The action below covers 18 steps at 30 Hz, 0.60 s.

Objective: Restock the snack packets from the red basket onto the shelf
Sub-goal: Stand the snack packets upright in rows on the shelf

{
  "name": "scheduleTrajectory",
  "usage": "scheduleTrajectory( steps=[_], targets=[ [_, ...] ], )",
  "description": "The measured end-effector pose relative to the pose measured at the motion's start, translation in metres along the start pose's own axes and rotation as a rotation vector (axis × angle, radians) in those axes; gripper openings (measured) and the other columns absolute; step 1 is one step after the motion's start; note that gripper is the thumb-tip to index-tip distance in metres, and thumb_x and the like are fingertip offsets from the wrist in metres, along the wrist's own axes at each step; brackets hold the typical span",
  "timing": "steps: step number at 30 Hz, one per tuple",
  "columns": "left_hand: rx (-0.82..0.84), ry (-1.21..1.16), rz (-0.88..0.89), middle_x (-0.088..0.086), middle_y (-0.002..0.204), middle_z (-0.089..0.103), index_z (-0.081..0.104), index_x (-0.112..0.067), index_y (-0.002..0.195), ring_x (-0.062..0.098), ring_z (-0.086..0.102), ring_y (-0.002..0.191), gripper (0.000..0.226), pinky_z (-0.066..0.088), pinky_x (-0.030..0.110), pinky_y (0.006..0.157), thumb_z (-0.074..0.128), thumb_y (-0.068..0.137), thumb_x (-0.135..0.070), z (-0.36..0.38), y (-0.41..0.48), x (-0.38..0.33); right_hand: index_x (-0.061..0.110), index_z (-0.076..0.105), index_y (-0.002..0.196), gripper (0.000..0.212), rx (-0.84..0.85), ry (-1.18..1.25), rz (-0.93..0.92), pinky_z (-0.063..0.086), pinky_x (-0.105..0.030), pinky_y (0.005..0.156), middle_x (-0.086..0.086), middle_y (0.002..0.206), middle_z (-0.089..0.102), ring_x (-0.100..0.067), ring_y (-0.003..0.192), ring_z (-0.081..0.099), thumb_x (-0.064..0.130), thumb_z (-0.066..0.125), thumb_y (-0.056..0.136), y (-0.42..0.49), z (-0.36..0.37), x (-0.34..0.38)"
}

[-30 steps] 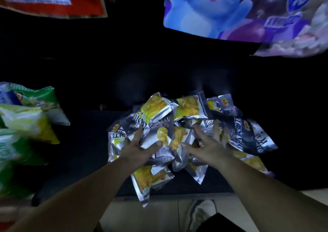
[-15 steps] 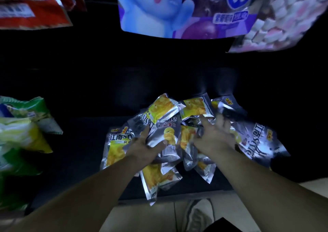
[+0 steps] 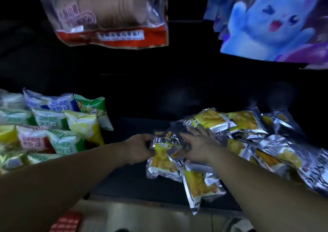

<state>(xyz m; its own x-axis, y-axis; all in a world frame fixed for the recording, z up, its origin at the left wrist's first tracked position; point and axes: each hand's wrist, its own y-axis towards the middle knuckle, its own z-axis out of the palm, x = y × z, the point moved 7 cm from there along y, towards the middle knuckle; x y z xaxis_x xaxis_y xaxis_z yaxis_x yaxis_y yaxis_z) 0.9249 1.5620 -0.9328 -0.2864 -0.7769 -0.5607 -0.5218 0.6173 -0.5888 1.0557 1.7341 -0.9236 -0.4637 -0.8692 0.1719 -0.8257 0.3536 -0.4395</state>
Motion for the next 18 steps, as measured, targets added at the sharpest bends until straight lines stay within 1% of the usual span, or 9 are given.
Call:
scheduleTrajectory(
  steps=[1,2,4,7,11,13,15,16,18],
  targets=[
    [-0.012,-0.06,-0.031,-0.008,0.111,0.072,0.056,-0.042,0.125,0.01,0.069,0.084,0.042,0.056,0.022,0.056,0.076,0.088,-0.037,0.007,0.005,0.01,0.04,0.027,0.155,0.076,-0.019,-0.028,0.0,-0.007,-0.05,0.124,0.0,0.17,0.006,-0.027,0.155,-0.011,0.074,0.044,0.089,-0.001,0.006,-0.004],
    [-0.021,-0.138,-0.046,-0.007,0.109,0.074,0.06,-0.036,0.126,0.01,0.07,0.085,0.046,0.058,0.023,0.06,0.079,0.084,-0.036,0.017,0.011,0.019,0.039,0.033,0.153,0.072,-0.062,-0.053,0.005,-0.007,-0.05,0.124,0.001,0.169,0.01,-0.025,0.155,-0.009,0.072,0.043,0.09,-0.002,0.009,-0.008],
    [-0.03,-0.274,-0.079,-0.008,0.107,0.075,0.061,-0.03,0.126,0.012,0.073,0.094,0.056,0.062,0.034,0.084,0.083,0.075,-0.038,0.042,0.025,0.034,0.038,0.041,0.146,0.069,-0.148,-0.091,0.064,-0.008,-0.053,0.123,0.003,0.166,0.021,-0.024,0.155,-0.002,0.074,0.038,0.088,-0.003,0.006,-0.013],
    [-0.1,-0.306,-0.147,-0.008,0.112,0.071,0.053,-0.038,0.125,0.015,0.07,0.101,0.066,0.06,0.041,0.092,0.083,0.067,-0.048,0.066,0.038,0.045,0.038,0.041,0.146,0.076,-0.203,-0.202,0.158,-0.009,-0.062,0.117,0.0,0.155,0.039,-0.032,0.151,0.013,0.081,0.029,0.084,0.002,-0.005,-0.012],
    [-0.207,-0.183,-0.25,-0.003,0.149,0.053,0.019,-0.035,0.158,0.023,0.053,0.133,0.124,0.05,0.042,0.108,0.083,0.055,-0.057,0.062,0.045,0.051,0.032,0.045,0.146,0.061,-0.28,-0.124,0.004,0.016,-0.048,0.121,0.0,0.144,0.049,-0.026,0.14,0.032,0.062,0.039,0.093,0.009,-0.008,0.006],
    [-0.183,-0.354,-0.243,-0.004,0.15,0.052,0.016,-0.029,0.162,0.016,0.053,0.131,0.121,0.048,0.035,0.109,0.089,0.064,-0.036,0.068,0.045,0.049,0.034,0.045,0.147,0.054,-0.196,-0.003,-0.068,0.025,-0.04,0.119,0.004,0.145,0.049,-0.022,0.139,0.036,0.052,0.046,0.096,0.014,0.003,0.021],
    [-0.205,-0.476,-0.22,-0.003,0.139,0.063,0.032,-0.021,0.156,0.013,0.062,0.119,0.112,0.054,0.033,0.102,0.088,0.059,-0.023,0.074,0.044,0.047,0.037,0.043,0.148,0.055,-0.103,0.009,-0.091,0.023,-0.04,0.12,0.005,0.147,0.05,-0.021,0.14,0.036,0.052,0.048,0.095,0.017,0.015,0.032],
    [-0.237,-0.52,-0.207,-0.002,0.128,0.069,0.046,-0.018,0.147,0.014,0.067,0.111,0.1,0.059,0.036,0.096,0.085,0.056,-0.02,0.077,0.046,0.049,0.038,0.043,0.148,0.055,-0.089,-0.009,-0.09,0.023,-0.04,0.12,0.005,0.147,0.052,-0.021,0.14,0.037,0.052,0.048,0.095,0.018,0.016,0.034],
    [-0.287,-0.614,-0.203,0.002,0.102,0.077,0.069,-0.015,0.113,0.017,0.073,0.092,0.051,0.064,0.04,0.083,0.079,0.064,-0.005,0.077,0.039,0.05,0.037,0.044,0.147,0.053,-0.101,-0.002,-0.063,0.026,-0.037,0.116,0.002,0.144,0.055,-0.023,0.137,0.042,0.053,0.049,0.097,0.019,0.008,0.033]
  ],
)
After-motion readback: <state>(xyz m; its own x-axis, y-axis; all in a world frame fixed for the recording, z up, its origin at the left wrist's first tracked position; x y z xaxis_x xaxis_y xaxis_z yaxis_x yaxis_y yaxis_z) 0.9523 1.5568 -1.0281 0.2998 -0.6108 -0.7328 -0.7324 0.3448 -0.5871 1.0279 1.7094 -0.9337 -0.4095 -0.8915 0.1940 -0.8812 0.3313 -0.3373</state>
